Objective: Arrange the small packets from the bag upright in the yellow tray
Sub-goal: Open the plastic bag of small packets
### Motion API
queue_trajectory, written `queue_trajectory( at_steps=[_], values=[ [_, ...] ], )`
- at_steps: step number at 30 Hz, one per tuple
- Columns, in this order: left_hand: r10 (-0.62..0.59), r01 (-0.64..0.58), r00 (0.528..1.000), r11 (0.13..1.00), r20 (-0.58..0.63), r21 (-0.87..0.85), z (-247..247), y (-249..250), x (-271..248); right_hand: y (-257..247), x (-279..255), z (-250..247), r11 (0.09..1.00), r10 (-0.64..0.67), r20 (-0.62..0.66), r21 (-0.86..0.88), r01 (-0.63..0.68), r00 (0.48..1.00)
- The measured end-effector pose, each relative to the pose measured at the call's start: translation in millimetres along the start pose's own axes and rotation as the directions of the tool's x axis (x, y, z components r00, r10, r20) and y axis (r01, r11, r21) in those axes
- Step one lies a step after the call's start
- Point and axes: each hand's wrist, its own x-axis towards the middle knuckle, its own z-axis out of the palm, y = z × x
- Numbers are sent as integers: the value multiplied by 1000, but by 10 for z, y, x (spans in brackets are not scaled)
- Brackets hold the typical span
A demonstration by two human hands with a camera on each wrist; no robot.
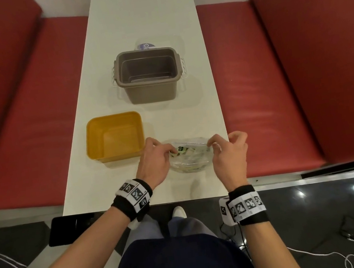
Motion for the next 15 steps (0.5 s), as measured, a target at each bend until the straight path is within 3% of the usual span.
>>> queue_trajectory(
  at_steps=[3, 9, 15],
  values=[
    [-32, 32, 999, 999, -5, 26, 26, 69, 17, -96, -68, 65, 997, -61, 66, -53, 65, 996],
    [-91, 103, 992, 983, 83, -151, 144, 191, 21, -216, -145, 208, 970, -219, 112, -78, 228, 969],
    [-189, 221, 969, 951, 160, -215, -97, -103, 68, 87, 32, -15, 982, -120, -42, 140, 125, 992]
  ],
)
